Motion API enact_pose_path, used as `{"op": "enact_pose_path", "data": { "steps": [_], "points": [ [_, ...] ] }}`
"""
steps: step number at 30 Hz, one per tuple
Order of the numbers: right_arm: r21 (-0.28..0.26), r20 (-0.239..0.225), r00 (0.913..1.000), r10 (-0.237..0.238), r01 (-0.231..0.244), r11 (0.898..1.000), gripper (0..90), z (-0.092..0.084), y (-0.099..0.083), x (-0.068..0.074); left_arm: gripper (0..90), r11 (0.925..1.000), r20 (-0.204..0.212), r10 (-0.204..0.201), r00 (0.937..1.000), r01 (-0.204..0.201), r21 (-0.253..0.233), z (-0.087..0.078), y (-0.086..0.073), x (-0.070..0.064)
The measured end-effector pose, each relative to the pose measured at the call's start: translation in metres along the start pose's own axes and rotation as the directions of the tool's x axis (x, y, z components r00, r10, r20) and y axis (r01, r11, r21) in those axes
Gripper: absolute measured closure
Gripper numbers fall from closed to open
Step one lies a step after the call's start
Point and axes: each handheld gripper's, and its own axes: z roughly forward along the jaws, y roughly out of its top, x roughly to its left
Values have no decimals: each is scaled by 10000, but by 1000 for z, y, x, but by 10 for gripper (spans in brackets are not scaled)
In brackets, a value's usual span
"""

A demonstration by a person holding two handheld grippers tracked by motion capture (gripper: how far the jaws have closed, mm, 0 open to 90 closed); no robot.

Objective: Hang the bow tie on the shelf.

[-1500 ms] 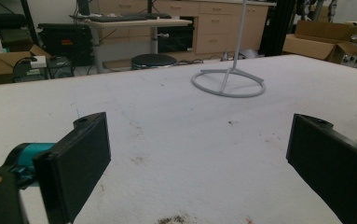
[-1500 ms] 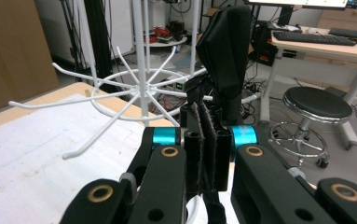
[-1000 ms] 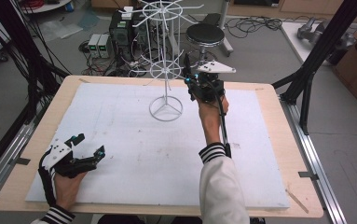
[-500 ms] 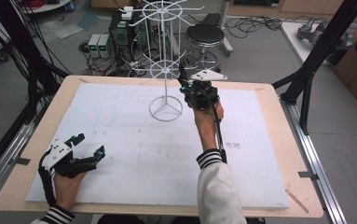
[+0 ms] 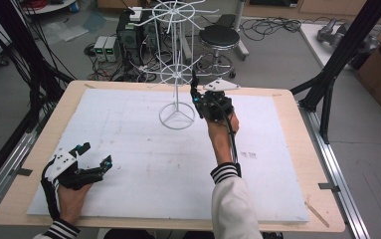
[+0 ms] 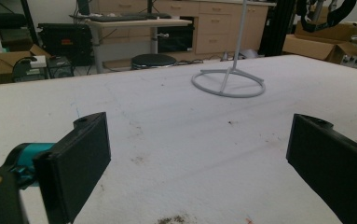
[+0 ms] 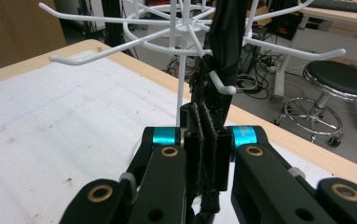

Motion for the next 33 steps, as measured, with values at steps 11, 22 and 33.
{"op": "enact_pose_path", "data": {
  "steps": [11, 22, 33],
  "points": [
    [124, 118, 9999, -29, 28, 9999, 350, -2, -11, 1, 66, 10000, -6, 10, 10000, -10, 8, 0, 0, 0],
    [429, -79, 9998, 184, -180, 9989, 109, -37, -52, -7, 66, 9999, -8, 132, 9999, -132, 20, 0, 0, -1],
    [-614, -173, 9973, 707, -717, 9955, 106, -97, -118, -24, 66, 9996, 17, 289, 9996, -289, 5, 0, 0, -3]
  ]
}}
